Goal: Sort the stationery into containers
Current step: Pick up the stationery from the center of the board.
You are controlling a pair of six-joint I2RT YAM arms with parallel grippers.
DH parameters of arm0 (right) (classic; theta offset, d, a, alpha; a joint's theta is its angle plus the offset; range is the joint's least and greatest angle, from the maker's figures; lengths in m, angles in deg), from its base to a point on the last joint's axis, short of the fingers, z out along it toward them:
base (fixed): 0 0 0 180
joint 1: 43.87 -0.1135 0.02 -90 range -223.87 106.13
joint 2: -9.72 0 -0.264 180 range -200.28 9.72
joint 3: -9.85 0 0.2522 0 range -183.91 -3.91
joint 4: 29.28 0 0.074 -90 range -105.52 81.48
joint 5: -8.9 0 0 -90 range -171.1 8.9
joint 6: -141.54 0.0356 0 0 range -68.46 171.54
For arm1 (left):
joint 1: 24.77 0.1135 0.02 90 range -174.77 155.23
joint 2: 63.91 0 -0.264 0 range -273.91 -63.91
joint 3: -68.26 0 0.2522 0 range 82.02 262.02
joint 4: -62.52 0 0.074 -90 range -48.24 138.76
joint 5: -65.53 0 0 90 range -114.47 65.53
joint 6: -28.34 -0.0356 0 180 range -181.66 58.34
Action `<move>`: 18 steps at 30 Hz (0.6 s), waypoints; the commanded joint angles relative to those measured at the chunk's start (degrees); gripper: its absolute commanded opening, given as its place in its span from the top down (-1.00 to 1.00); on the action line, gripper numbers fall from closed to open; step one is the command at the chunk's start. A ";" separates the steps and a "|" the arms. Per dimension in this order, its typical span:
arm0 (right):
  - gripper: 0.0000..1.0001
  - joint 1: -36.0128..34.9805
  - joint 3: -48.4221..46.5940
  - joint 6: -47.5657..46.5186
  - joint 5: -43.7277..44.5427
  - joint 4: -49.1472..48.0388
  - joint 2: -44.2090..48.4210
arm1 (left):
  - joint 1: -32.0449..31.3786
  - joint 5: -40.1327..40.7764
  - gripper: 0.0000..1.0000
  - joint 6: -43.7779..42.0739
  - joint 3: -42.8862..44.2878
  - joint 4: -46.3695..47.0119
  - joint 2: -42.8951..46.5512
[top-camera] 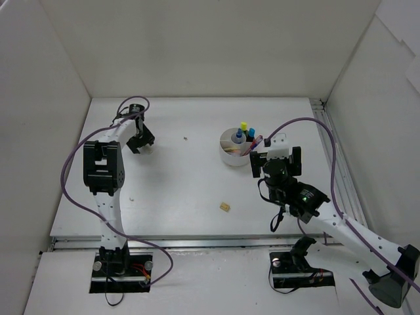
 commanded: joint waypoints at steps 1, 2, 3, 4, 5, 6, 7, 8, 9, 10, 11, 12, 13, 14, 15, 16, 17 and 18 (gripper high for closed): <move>-0.96 0.59 -0.09 1.75 0.96 -1.66 1.10 | 0.32 1.40 -0.04 1.73 3.60 -0.90 0.65; -0.96 0.59 -0.18 2.01 0.87 -1.65 1.01 | 0.32 1.40 0.02 1.90 3.70 -1.08 0.48; -0.96 0.59 -0.09 2.10 0.70 -1.48 1.01 | 0.32 1.49 0.19 1.90 3.78 -1.17 0.21; -0.96 0.59 -0.27 2.19 0.70 -1.39 1.01 | 0.32 1.66 0.30 1.99 3.87 -1.60 0.12; -0.96 0.59 -0.27 2.28 0.52 -1.22 0.92 | 0.32 1.84 0.55 1.73 3.87 -1.61 0.21; -0.96 0.50 -0.27 2.28 0.52 -1.22 1.01 | -0.20 1.84 0.68 1.38 3.87 -1.43 0.38; -0.96 0.42 -0.36 2.28 0.52 -1.04 1.01 | -0.20 1.58 0.77 1.12 3.78 -1.35 0.65; -0.96 0.50 -0.36 2.28 0.52 -0.95 1.01 | -0.20 1.31 1.00 0.68 3.96 -1.08 0.82; -0.96 0.59 -0.36 2.28 0.52 -0.78 1.19 | -0.81 0.62 1.00 -1.15 3.96 -0.91 1.09; -0.96 0.59 -0.36 2.36 0.52 -0.69 1.36 | -0.82 -1.57 1.00 -2.83 3.79 1.18 2.05; -0.96 0.59 -0.18 2.37 0.09 -0.69 1.45 | -1.60 -2.89 1.00 -4.84 3.70 2.60 2.49; -0.96 0.50 -0.01 2.37 0.00 -0.69 1.71 | -2.83 -4.39 1.00 -9.13 3.70 5.57 3.10; -0.96 0.59 0.08 2.45 -0.35 -0.69 1.80 | -3.62 -9.01 1.00 -11.52 3.61 7.08 4.33; -0.96 0.50 0.26 2.63 -0.53 -0.69 1.89 | -4.50 -10.71 1.00 -13.81 3.61 8.83 5.04; -0.96 0.68 0.61 2.72 -0.45 -0.69 1.80 | -6.77 -13.69 1.00 -18.44 3.61 11.72 5.91; -0.96 0.59 0.61 2.98 -0.36 -0.60 1.80 | -8.10 -14.76 1.00 -20.66 3.61 13.14 7.31; -0.96 0.68 0.70 3.15 -0.27 -0.69 1.80 | -9.51 -15.56 1.00 -22.42 3.78 14.55 8.02; -0.96 0.76 0.70 3.33 -0.18 -0.69 1.54 | -10.83 -17.04 1.00 -24.18 4.05 16.39 8.99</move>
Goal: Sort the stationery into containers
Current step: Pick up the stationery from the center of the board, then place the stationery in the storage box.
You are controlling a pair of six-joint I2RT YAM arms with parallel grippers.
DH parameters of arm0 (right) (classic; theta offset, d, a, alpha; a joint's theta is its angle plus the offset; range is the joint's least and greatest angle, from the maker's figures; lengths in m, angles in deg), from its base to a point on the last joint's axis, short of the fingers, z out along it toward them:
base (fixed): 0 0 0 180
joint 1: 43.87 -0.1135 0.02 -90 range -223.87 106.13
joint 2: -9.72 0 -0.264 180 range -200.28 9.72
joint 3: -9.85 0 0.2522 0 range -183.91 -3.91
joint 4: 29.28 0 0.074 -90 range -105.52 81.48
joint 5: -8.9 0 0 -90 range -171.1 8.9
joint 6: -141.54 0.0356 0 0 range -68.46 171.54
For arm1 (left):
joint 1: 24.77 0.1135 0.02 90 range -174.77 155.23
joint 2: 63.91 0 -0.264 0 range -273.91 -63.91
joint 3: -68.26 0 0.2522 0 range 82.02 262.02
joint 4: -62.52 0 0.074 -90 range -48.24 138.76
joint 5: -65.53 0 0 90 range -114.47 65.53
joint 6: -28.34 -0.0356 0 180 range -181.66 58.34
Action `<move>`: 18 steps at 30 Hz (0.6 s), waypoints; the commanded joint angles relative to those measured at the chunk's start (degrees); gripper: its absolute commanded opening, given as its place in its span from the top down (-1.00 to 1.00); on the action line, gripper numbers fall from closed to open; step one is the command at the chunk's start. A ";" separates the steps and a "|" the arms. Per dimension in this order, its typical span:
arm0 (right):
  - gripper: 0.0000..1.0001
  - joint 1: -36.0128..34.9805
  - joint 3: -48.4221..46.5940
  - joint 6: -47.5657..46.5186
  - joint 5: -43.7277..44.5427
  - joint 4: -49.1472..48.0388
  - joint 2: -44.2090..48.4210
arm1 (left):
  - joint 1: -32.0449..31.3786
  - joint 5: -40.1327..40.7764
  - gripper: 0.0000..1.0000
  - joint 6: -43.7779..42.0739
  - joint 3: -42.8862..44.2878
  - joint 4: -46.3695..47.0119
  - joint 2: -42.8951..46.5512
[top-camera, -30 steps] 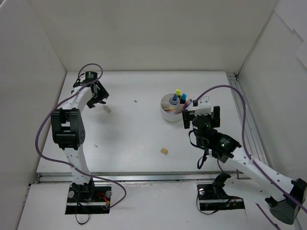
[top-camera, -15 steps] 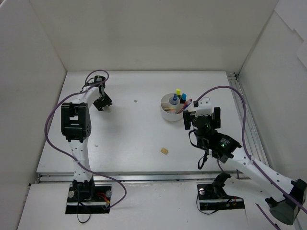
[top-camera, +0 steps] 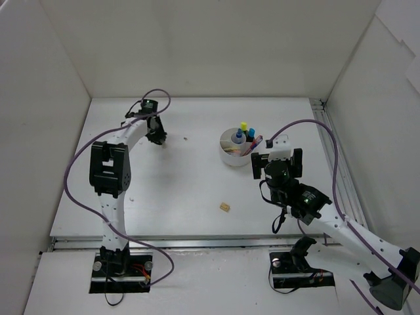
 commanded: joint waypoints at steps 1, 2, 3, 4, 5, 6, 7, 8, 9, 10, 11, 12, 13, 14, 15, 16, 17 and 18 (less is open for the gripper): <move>-0.96 0.52 0.02 1.89 1.02 -1.54 0.07 | -7.90 -8.27 1.00 -12.15 3.37 9.56 9.11; -0.96 0.53 0.11 1.89 1.02 -1.45 0.07 | -8.97 -9.32 1.00 -13.04 4.07 10.35 9.11; -0.96 0.70 0.02 2.06 0.93 -1.45 0.25 | -9.94 -11.42 1.00 -13.39 5.12 11.06 8.94; -0.96 0.61 0.11 2.07 0.85 -1.54 0.25 | -11.51 -12.92 1.00 -13.75 7.48 11.33 8.67; -0.96 0.87 0.20 2.24 0.85 -1.45 0.42 | -12.14 -14.41 1.00 -13.92 8.55 11.76 8.32; -0.96 0.62 0.28 2.24 0.85 -1.54 0.60 | -12.75 -17.12 1.00 -13.84 9.69 13.07 7.45; -0.96 0.79 0.37 2.42 0.58 -1.54 0.77 | -13.37 -17.93 1.00 -13.66 11.79 13.61 6.83; -0.96 0.79 0.55 2.59 0.41 -1.54 0.95 | -14.50 -18.55 1.00 -13.57 12.86 13.96 6.30; -0.96 0.88 0.55 2.59 0.23 -1.45 1.21 | -15.12 -19.34 1.00 -13.49 13.91 14.84 5.25; -0.96 0.62 0.72 2.59 -0.20 -1.63 1.39 | -15.74 -19.61 1.00 -13.40 15.92 15.37 4.72; -0.96 0.87 0.98 2.68 -0.30 -1.54 1.48 | -17.05 -19.79 1.00 -13.40 16.81 15.72 4.19; -0.96 0.79 1.07 2.77 -0.38 -1.45 1.74 | -17.67 -19.79 1.00 -13.48 17.78 16.25 3.14; -0.96 1.05 1.16 2.77 -0.47 -1.54 1.83 | -18.20 -19.53 1.00 -13.66 19.62 16.60 2.52; -0.96 0.88 1.34 2.68 -0.47 -1.54 1.83 | -19.25 -18.92 1.00 -13.75 20.42 16.60 2.17; -0.96 1.05 1.25 2.77 -0.47 -1.45 1.83 | -19.26 -17.78 1.00 -13.75 21.38 16.60 1.04; -0.96 0.97 1.34 2.77 -0.65 -1.36 2.01 | -19.96 -17.42 1.00 -13.84 22.87 16.60 0.59; -0.96 1.05 1.43 2.77 -0.65 -1.45 2.01 | -19.97 -17.33 1.00 -13.66 23.32 16.78 0.15; -0.96 1.14 1.51 2.77 -0.56 -1.45 2.18 | -20.49 -17.15 1.00 -13.57 23.85 17.39 -0.72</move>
